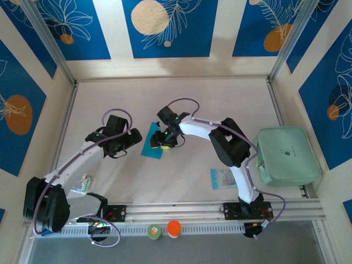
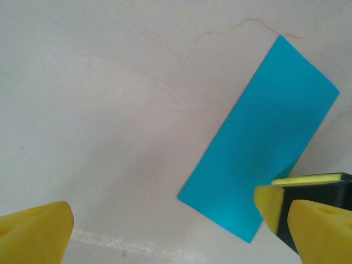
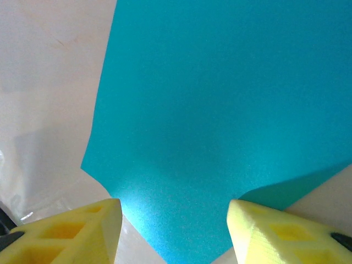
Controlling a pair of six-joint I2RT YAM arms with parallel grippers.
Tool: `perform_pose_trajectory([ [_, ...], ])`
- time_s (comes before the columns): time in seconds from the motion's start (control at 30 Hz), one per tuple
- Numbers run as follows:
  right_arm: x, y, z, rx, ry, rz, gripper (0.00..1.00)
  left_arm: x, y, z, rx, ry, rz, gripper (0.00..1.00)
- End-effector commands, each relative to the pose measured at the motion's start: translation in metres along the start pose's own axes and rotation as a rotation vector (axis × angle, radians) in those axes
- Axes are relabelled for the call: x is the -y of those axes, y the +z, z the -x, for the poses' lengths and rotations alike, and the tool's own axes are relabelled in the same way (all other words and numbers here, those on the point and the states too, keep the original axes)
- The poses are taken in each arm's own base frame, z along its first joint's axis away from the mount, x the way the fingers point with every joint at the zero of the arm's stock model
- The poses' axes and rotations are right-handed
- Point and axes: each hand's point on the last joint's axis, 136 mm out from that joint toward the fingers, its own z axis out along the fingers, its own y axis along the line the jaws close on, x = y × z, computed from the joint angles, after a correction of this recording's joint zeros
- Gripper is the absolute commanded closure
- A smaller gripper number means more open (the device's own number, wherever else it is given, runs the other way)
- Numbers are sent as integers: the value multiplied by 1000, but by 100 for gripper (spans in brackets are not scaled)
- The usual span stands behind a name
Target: Fold a paper plane with a square sheet of paper (pick it up from the middle)
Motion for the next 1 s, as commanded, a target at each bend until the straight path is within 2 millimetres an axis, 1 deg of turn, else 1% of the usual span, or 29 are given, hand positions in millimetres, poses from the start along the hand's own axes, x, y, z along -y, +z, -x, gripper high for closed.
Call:
perform_pose_trajectory([
  [0.0,48,-13,-39,-135,-36,-130,45,11,3,-1,-42,18,-44,0],
  [0.03,56,-18,-42,-144,-41,-139,46,12,4,-2,-50,23,-49,1],
  [0.07,59,-26,-45,-146,-52,-126,47,16,6,-3,-60,26,-65,1],
  [0.1,61,-33,-47,-145,-62,-104,47,20,8,-4,-70,28,-86,0],
  [0.17,56,-46,-45,-122,-89,-64,47,30,13,-8,-97,28,-139,1],
  [0.23,48,-58,-38,-85,-108,-42,47,42,18,-13,-139,22,-193,1],
  [0.3,38,-72,-27,-19,-93,-35,47,56,23,-20,-191,18,-245,0],
  [0.37,34,-82,-18,45,-39,-36,47,65,27,-27,-229,18,-278,0],
  [0.4,35,-84,-15,74,12,-46,47,69,28,-32,-247,20,-293,0],
  [0.43,38,-85,-13,92,70,-59,47,71,30,-36,-263,18,-298,0],
  [0.5,50,-82,-10,111,206,-114,47,74,34,-44,-290,6,-300,4],
  [0.57,51,-74,-9,97,264,-102,50,76,38,-51,-319,-11,-306,8],
  [0.6,51,-72,-8,91,283,-102,52,78,39,-55,-332,-16,-312,10],
  [0.67,51,-65,-8,79,297,-108,53,82,42,-64,-362,-25,-325,14],
  [0.83,61,-52,-12,46,325,-127,55,90,47,-80,-403,-11,-327,18],
  [0.97,67,-44,-18,15,344,-134,56,98,55,-90,-435,-3,-334,25],
])
